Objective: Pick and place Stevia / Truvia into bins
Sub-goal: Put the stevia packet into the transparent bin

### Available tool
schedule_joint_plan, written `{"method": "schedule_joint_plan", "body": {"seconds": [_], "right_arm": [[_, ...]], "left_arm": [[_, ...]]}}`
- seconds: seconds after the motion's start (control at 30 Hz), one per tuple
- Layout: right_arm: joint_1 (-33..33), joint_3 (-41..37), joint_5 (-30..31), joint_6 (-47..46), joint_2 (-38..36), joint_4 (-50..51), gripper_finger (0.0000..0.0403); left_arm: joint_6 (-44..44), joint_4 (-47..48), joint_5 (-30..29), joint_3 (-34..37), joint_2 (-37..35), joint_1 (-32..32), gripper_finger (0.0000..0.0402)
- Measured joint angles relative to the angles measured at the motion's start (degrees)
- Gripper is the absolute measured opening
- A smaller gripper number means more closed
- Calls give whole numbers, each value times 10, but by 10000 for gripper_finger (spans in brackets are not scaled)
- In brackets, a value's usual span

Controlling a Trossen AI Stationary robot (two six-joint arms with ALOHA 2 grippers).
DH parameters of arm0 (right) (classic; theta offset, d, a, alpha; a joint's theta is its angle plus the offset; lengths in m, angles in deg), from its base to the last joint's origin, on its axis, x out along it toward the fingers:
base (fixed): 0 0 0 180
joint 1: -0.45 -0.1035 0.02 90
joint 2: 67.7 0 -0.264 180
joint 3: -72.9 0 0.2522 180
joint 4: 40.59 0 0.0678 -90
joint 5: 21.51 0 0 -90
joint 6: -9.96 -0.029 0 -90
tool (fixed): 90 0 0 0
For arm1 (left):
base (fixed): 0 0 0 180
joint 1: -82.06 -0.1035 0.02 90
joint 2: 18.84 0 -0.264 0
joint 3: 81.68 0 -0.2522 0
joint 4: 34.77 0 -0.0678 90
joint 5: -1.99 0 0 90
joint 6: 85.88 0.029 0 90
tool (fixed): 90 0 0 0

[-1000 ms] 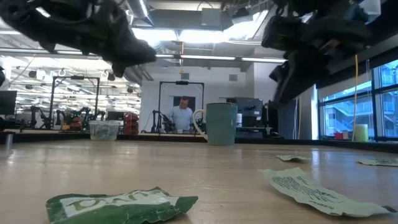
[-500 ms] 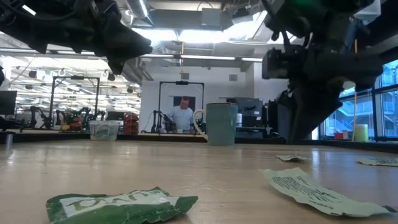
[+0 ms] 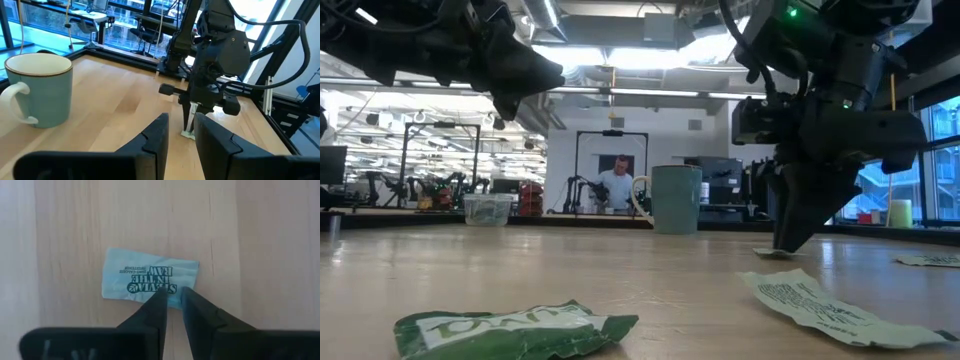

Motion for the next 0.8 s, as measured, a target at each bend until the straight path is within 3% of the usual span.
{"method": "schedule_joint_plan", "body": {"seconds": [0.27,0.5,0.63,0.8], "right_arm": [[0,0,3,3,0,4,7],[-1,34,29,22,2,36,3],[0,88,125,72,7,98,2],[0,150,289,165,5,99,1]], "left_arm": [[0,0,-1,0,0,0,86],[-3,0,-8,0,0,0,86],[-58,0,-38,0,0,0,86],[-120,2,-71,0,0,-1,86]]}}
